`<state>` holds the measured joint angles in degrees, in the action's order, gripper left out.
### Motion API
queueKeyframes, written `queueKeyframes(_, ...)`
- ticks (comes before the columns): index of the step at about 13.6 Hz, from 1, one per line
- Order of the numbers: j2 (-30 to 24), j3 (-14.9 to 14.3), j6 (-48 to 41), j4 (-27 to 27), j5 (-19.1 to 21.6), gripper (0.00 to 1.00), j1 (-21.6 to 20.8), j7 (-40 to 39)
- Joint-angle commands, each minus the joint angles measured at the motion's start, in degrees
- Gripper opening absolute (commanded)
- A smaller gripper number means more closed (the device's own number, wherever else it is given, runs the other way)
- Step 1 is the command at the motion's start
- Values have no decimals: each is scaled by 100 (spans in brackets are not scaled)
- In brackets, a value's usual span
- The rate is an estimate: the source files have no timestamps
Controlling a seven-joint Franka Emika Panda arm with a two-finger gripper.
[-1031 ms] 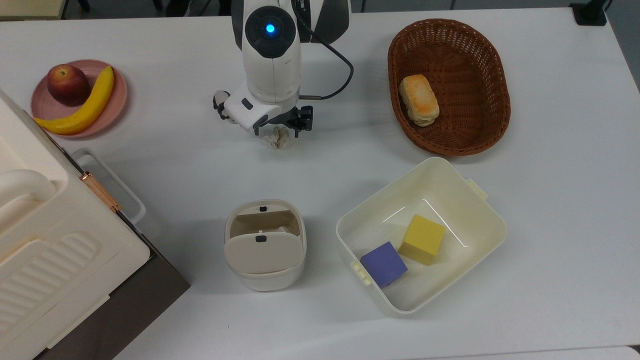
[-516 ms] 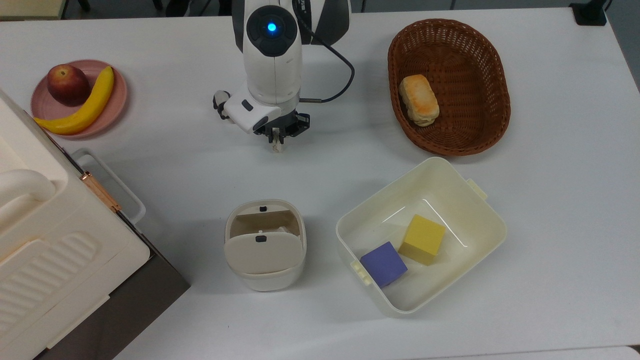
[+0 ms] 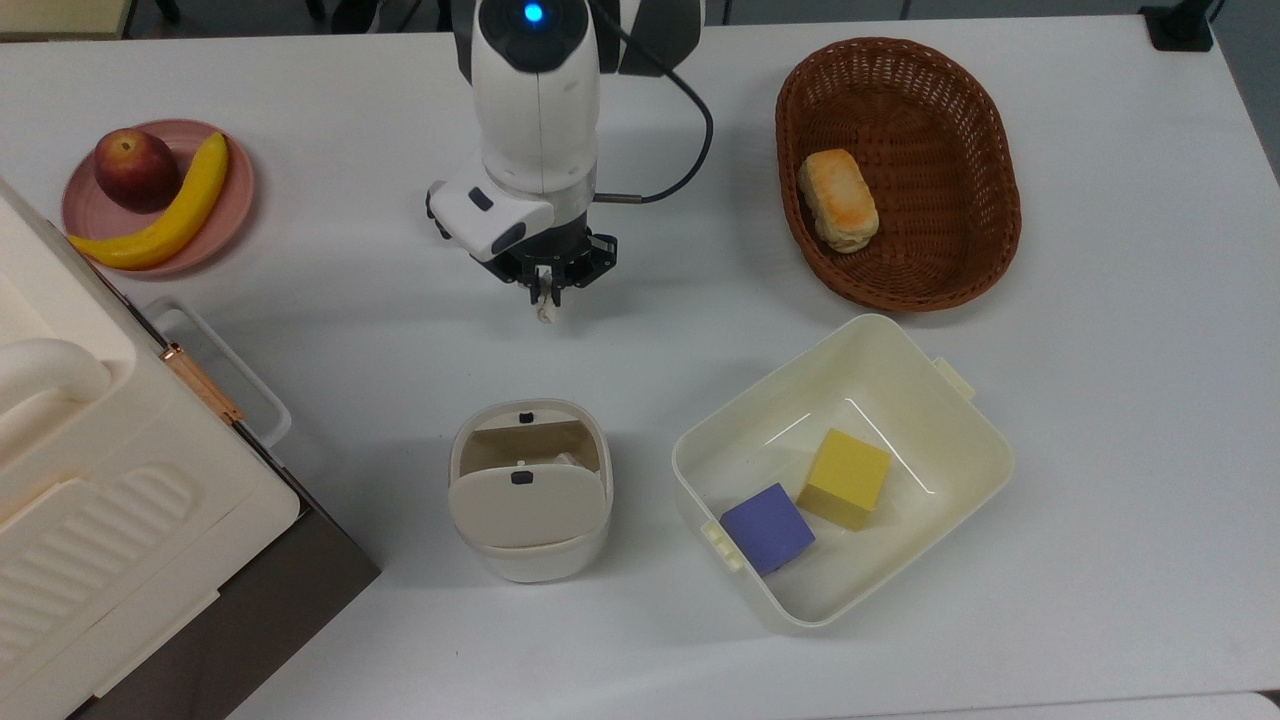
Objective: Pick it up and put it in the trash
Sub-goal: 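Carry the paper scrap over the white trash bin opening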
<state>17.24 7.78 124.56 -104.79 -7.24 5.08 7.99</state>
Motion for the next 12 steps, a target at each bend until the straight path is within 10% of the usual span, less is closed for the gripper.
queueKeyframes(1,-45,-4,-362,783,-50,0,-25,89)
queueKeyframes(12,743,-277,1272,2012,-366,6,1,115)
